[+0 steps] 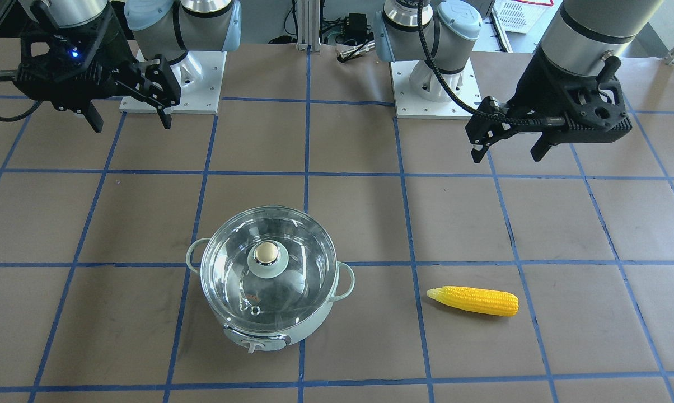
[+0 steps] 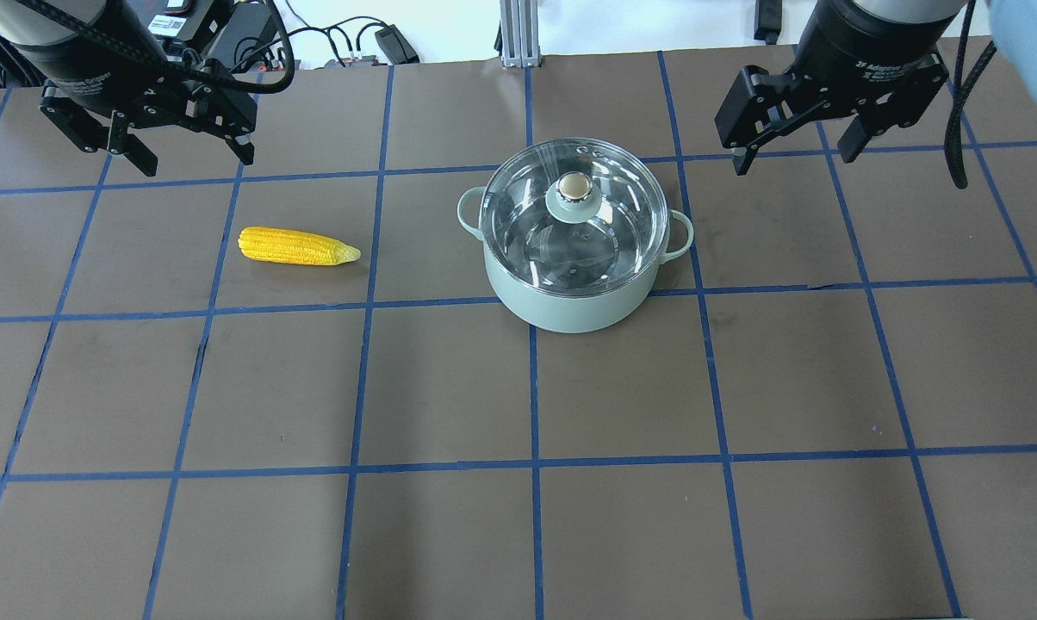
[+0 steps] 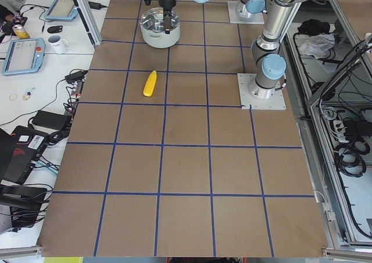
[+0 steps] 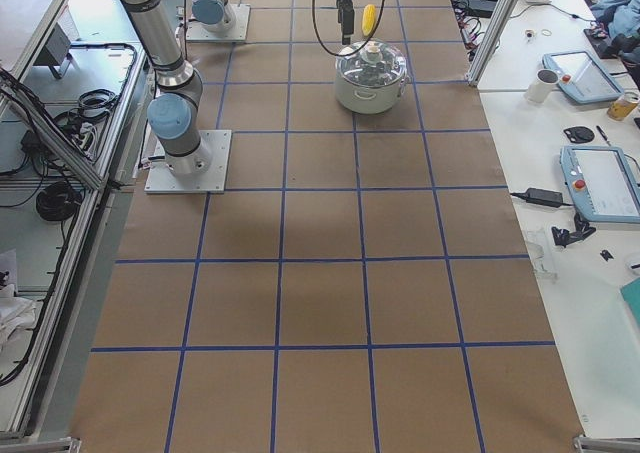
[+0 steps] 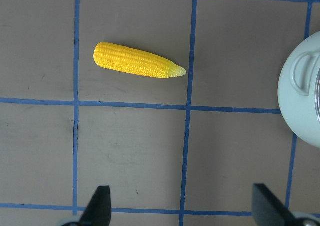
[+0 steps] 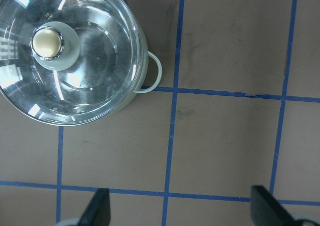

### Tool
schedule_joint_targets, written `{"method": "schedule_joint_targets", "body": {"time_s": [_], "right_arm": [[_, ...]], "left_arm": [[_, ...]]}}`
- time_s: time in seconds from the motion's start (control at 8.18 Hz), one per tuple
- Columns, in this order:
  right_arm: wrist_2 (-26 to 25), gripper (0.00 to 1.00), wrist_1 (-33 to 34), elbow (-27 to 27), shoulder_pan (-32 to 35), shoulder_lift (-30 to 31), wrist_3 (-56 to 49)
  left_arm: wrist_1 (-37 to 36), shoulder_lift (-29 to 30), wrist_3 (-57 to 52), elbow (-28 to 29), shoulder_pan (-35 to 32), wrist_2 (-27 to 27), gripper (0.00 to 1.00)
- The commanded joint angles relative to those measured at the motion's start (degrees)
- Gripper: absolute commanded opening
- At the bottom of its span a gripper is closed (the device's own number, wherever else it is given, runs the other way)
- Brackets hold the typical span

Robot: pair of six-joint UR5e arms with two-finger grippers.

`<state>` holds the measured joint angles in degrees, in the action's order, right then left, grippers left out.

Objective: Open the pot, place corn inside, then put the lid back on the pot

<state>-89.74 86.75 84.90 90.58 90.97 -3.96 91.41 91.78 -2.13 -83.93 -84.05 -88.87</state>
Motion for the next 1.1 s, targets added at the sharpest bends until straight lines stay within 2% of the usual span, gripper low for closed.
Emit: {"method": "schedule_joint_targets", "body": {"time_s": [0.0, 0.37, 0.49, 0.73, 0.98], "right_arm": [[0.0, 1.00, 0.0, 0.0, 0.0, 0.0, 0.0], [-0.1, 1.00, 1.4, -0.8, 0.0, -1.3, 0.8], [-0.1, 1.00, 1.3, -1.7, 0.5, -2.1, 4.5], [0.0, 1.00, 2.1, -2.7, 1.2, -5.0, 6.7], [-0.1, 1.00, 9.1, -3.7, 6.9, -10.5, 15.8]], "left_arm": [[0.0, -0.5, -0.1, 0.0, -0.1, -0.1, 1.00], [-0.7, 0.5, -2.9, 0.3, 0.2, 0.0, 1.00], [-1.2, 0.6, -1.8, 0.3, 0.2, 0.0, 1.00], [-9.8, 0.8, 4.4, -0.4, 0.6, 6.7, 1.00], [-12.1, 3.1, 13.2, 0.0, 1.0, 6.8, 1.00]]}}
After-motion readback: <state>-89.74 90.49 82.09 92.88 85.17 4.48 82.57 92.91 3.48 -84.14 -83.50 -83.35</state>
